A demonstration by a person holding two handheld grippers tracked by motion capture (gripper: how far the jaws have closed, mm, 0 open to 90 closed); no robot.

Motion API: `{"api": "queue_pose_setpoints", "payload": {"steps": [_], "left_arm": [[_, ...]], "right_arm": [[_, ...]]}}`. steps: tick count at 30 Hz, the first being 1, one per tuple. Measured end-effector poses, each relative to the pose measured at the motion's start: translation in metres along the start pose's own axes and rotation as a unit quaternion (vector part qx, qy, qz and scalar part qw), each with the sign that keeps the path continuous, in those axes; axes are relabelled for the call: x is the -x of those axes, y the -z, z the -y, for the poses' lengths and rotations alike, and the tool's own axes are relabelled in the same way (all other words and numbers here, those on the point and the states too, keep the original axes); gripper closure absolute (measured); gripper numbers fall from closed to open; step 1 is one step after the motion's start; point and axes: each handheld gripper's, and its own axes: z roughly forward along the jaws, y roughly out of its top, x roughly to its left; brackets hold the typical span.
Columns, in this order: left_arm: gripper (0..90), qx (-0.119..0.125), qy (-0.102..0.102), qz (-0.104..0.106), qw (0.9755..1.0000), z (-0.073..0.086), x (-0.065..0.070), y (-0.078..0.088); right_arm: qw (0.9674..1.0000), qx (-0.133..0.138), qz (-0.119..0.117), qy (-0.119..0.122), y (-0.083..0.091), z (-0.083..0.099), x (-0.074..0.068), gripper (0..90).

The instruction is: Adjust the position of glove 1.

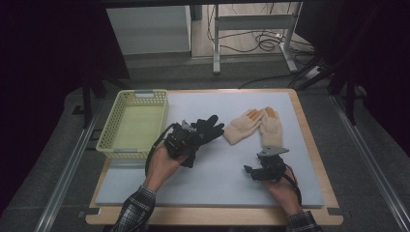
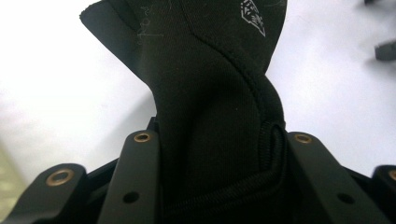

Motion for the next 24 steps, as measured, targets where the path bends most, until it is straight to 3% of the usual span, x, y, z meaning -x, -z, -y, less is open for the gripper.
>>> {"api": "queue_pose_setpoints", "payload": {"steps": [14, 24], "left_arm": [[62.4, 0.004, 0.038, -0.053, 0.9979, -0.023, -0.054, 0.028], [61.6, 0.006, 0.078, -0.096, 0.9923, -0.014, -0.099, 0.044]], "right_arm": [[1.0, 0.001, 0.0, 0.001, 0.0, 0.0, 0.0, 25.4], [1.0, 0.002, 0.0, 0.001, 0.0, 0.0, 0.0, 25.4]]}}
